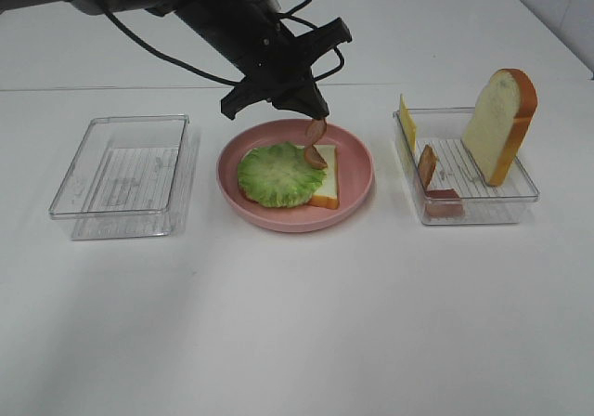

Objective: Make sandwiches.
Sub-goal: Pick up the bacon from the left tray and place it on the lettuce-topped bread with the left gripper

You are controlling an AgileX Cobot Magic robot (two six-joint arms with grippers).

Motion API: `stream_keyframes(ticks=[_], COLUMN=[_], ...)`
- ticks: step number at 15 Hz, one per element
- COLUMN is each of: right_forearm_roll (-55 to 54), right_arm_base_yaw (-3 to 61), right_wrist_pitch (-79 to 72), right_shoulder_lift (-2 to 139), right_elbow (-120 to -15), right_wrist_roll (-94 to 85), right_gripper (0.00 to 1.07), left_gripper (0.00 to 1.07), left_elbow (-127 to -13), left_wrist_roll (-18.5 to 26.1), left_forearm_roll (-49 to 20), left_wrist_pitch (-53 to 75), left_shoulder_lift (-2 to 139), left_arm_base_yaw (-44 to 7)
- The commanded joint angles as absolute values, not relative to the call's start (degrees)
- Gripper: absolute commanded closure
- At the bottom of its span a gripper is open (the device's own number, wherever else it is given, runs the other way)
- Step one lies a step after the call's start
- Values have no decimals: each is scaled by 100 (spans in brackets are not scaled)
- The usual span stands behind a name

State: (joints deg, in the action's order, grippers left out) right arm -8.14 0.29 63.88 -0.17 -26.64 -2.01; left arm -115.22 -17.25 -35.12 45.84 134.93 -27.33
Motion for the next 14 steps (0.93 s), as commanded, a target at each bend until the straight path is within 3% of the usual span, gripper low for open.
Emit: stream_keyframes(ticks=[1,5,7,9,12,14], right_forearm_roll=[-831,-831,-831,-831,-831,-831], right_arm_base_yaw=[-11,-11,-11,-11,-11,-11], right_wrist_pitch=[6406,6406,6406,6406,6406,6406], right_shoulder_lift=[-160,-160,-160,-160,-160,-160], right_elbow=[-2641,-2641,-2641,-2641,-2641,-2641], right_wrist_roll=[-149,-149,-149,-149,-149,-149], right_gripper=[9,9,9,9,9,9], left_gripper=[107,107,107,107,107,107], left_elbow=[-11562,-11562,-11562,-11562,-11562,-11562], left_wrist_roll=[-1518,-894,-905,-905,-1432,-1484], left_forearm_roll=[-4223,-5088,-5059,-4922,-3822,-3592], left_wrist_pitch=[4269,4016,4039,4194,4853,5117], left_shoulder_lift=[13539,13545,13579,13608,13608,13568], left_arm_base_yaw=[-2762,-2762,-2762,-2762,-2716,-2653])
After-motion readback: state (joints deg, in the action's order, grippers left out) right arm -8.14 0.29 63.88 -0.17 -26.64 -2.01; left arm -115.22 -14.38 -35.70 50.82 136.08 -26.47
